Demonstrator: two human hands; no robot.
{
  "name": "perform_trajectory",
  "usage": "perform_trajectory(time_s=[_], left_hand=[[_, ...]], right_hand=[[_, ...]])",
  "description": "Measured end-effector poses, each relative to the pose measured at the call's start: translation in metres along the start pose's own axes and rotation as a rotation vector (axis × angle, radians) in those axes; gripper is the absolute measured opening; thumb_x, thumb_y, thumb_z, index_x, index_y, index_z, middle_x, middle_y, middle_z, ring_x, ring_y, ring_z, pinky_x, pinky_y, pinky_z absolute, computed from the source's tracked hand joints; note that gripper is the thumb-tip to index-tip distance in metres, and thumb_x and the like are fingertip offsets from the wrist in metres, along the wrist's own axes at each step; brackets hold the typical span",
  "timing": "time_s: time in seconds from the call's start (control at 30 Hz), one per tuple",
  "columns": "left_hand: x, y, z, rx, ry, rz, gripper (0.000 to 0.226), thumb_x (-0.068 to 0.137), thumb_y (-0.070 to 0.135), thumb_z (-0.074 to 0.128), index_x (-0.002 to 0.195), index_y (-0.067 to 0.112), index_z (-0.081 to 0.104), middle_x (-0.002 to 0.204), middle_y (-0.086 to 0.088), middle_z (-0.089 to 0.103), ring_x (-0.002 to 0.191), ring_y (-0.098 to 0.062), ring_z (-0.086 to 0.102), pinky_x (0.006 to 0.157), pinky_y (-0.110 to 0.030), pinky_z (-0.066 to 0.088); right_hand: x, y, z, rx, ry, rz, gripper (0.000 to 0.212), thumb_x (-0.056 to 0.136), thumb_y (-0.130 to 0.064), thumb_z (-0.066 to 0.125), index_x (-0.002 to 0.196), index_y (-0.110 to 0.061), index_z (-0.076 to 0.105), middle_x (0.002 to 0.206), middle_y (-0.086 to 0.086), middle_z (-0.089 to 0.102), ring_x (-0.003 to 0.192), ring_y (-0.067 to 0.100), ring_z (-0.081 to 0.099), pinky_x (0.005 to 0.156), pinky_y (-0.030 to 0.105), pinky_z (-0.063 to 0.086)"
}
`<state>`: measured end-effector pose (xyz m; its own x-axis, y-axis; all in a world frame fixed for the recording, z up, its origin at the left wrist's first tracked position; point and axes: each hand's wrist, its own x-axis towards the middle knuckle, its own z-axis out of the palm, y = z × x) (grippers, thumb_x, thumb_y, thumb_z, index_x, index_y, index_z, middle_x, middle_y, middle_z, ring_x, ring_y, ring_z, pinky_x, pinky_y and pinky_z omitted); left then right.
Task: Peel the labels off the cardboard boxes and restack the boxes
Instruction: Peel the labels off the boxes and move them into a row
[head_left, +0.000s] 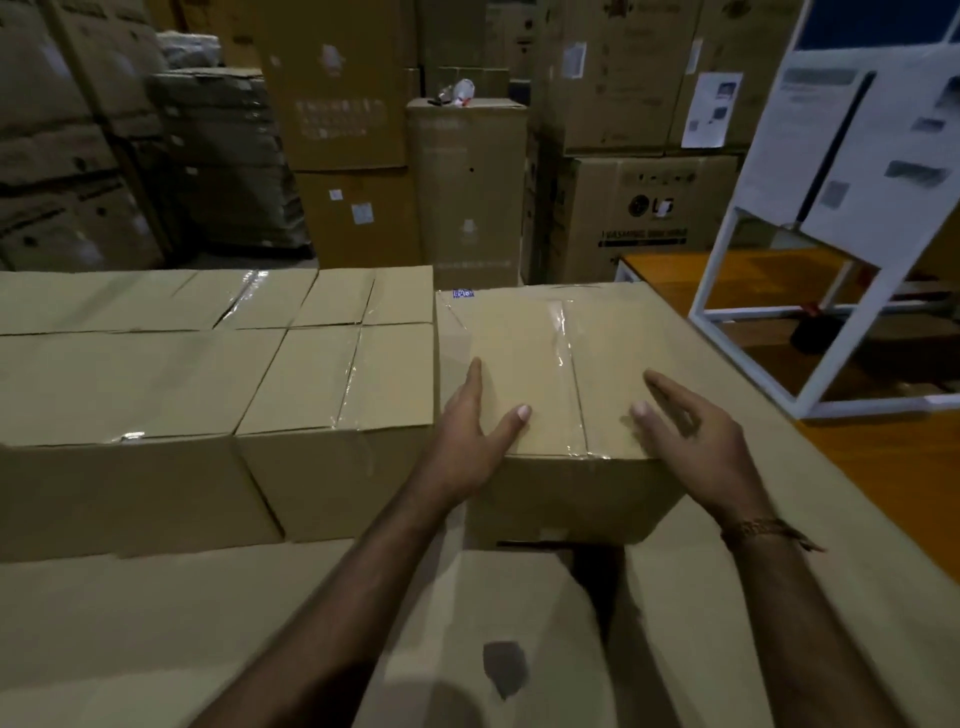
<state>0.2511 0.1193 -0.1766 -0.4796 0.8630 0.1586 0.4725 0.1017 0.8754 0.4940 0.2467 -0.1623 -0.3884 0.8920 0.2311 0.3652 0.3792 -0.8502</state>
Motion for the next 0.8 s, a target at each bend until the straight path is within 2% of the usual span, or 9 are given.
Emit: perform_trajectory(time_s=[0.1,0.2,0.33,0.5,0.6,0.7,0.8], left_hand=[[0.042,0.008,-0.002,0.092,0.03,-0.02,0.095,0.101,0.055,0.06,0.169,0.022,0.003,0.167,-0.003,0.035,0.147,-0.018,0.04,0.107,-0.027,0.039],[0.084,0.007,0.002,0.187,0.051,-0.056,0.094,0.101,0.059,0.059,0.169,0.02,0.007,0.166,-0.005,0.038,0.148,-0.024,0.043,0.113,-0.036,0.043],[0.138,-0.003,0.013,0.46,0.157,-0.079,0.077,0.104,0.056,0.054,0.164,0.013,0.03,0.153,-0.01,0.054,0.136,-0.027,0.055,0.109,-0.044,0.05],[0.192,-0.022,0.02,0.537,0.049,-0.141,0.068,0.102,0.056,0.056,0.155,0.017,0.04,0.141,-0.008,0.056,0.127,-0.026,0.057,0.101,-0.045,0.054],[0.216,-0.032,0.023,0.641,-0.042,-0.153,0.067,0.1,0.059,0.058,0.15,0.015,0.046,0.147,-0.009,0.048,0.13,-0.026,0.053,0.104,-0.043,0.052],[0.234,-0.034,0.02,0.727,-0.139,-0.144,0.065,0.1,0.061,0.056,0.145,0.016,0.05,0.152,-0.01,0.044,0.13,-0.026,0.053,0.106,-0.045,0.052],[0.253,-0.03,-0.004,0.822,-0.079,-0.068,0.052,0.101,0.052,0.059,0.142,0.02,0.057,0.159,-0.006,0.044,0.136,-0.026,0.052,0.108,-0.048,0.05]], right_hand=[[0.047,0.013,-0.001,-0.068,-0.096,-0.043,0.081,0.082,-0.065,0.077,0.154,-0.042,0.051,0.156,-0.009,0.051,0.142,0.01,0.043,0.112,0.037,0.043],[0.092,0.025,0.005,-0.043,-0.136,-0.078,0.075,0.088,-0.056,0.077,0.156,-0.038,0.05,0.151,-0.009,0.053,0.134,0.005,0.044,0.106,0.03,0.042],[0.149,0.046,0.026,-0.024,-0.11,-0.087,0.063,0.094,-0.047,0.075,0.153,-0.037,0.054,0.15,-0.002,0.057,0.129,0.008,0.047,0.107,0.033,0.043],[0.201,0.074,0.06,0.021,-0.095,-0.038,0.059,0.095,-0.043,0.075,0.151,-0.034,0.057,0.148,0.003,0.06,0.135,0.018,0.052,0.113,0.038,0.045],[0.215,0.096,0.082,0.036,-0.047,-0.002,0.057,0.095,-0.047,0.073,0.149,-0.038,0.058,0.152,0.003,0.059,0.145,0.024,0.049,0.118,0.048,0.045],[0.232,0.106,0.094,0.065,0.033,0.027,0.054,0.094,-0.047,0.072,0.145,-0.036,0.062,0.15,0.001,0.062,0.145,0.023,0.051,0.117,0.053,0.046],[0.252,0.108,0.107,0.053,0.041,0.007,0.05,0.096,-0.041,0.073,0.145,-0.031,0.064,0.148,0.003,0.064,0.142,0.024,0.053,0.117,0.051,0.047]])
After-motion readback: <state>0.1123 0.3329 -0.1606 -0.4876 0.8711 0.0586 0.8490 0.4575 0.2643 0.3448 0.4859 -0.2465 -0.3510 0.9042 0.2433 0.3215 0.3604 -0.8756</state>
